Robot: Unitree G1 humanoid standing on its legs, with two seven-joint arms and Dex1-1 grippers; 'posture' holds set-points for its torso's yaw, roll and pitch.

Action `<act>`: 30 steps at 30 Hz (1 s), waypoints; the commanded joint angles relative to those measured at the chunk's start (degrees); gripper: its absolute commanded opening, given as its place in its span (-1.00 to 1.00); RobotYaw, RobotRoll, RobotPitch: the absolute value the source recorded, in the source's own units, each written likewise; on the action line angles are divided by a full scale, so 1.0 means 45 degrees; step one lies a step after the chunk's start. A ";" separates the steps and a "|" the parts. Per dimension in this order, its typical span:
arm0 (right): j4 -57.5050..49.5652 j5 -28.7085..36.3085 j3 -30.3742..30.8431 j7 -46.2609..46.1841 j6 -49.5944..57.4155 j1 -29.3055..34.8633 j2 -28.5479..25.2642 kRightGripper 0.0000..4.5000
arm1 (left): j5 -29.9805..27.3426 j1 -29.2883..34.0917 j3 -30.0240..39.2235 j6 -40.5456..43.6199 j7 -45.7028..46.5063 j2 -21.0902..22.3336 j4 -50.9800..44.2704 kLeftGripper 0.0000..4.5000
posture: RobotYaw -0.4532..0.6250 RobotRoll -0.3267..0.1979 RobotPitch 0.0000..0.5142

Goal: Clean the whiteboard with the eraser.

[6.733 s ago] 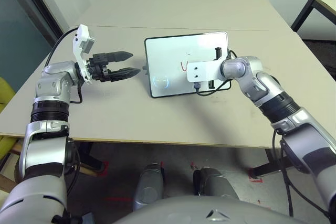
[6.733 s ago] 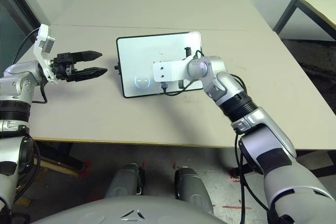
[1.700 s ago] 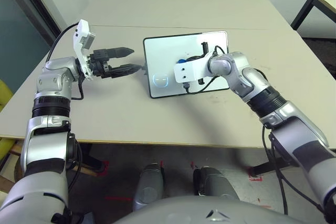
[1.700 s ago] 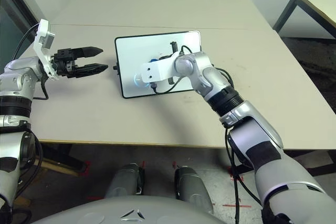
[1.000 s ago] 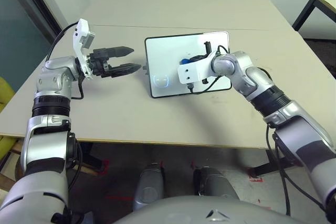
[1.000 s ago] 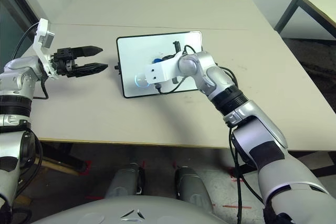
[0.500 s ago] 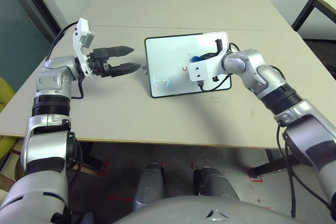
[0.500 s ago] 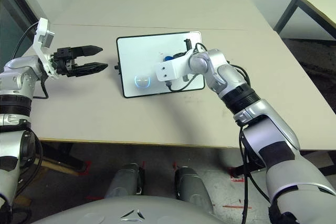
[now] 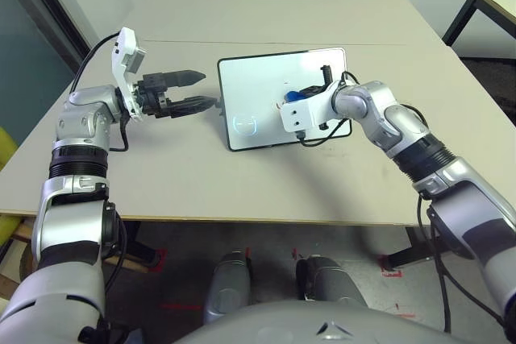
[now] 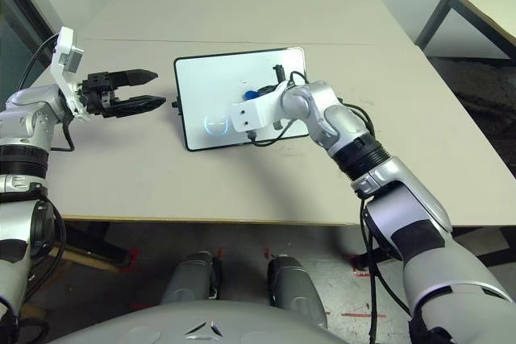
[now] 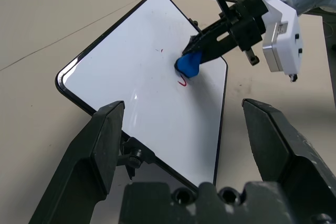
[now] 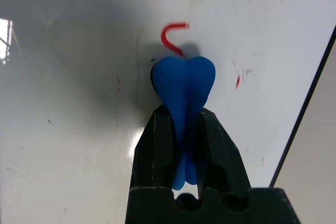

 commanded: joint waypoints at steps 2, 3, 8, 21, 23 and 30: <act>-0.0169 -0.0156 0.0354 0.0219 -0.0114 0.0181 0.0142 -0.85 | 0.0117 -0.0102 -0.0131 -0.0021 -0.0043 0.0035 0.0030 1.00 | 0.16 0.25 -0.88; -0.0199 -0.0187 0.0411 0.0218 -0.0144 0.0181 0.0193 -0.85 | 0.0116 -0.0102 -0.0126 -0.0027 -0.0034 0.0034 0.0029 1.00 | 0.16 0.25 -0.88; -0.0393 -0.0275 0.0591 0.0285 -0.0186 0.0208 0.0530 -0.85 | 0.0098 -0.0079 -0.0114 -0.0007 -0.0024 0.0032 -0.0011 1.00 | 0.16 0.25 -0.88; -0.0007 -0.0437 0.0613 0.0127 -0.0414 0.0161 0.0539 -0.85 | 0.0083 -0.0055 -0.0099 -0.0003 0.0000 0.0021 -0.0051 1.00 | 0.16 0.25 -0.90; 0.0080 -0.0458 0.0547 0.0100 -0.0408 0.0187 0.0349 -0.85 | 0.0082 -0.0060 -0.0100 -0.0016 -0.0004 0.0009 -0.0038 1.00 | 0.16 0.25 -0.90; 0.0287 -0.0289 0.0076 -0.0025 -0.0288 0.0224 -0.0493 -0.85 | 0.0097 -0.0117 -0.0128 -0.0045 -0.0018 -0.0042 0.0032 1.00 | 0.15 0.25 -0.90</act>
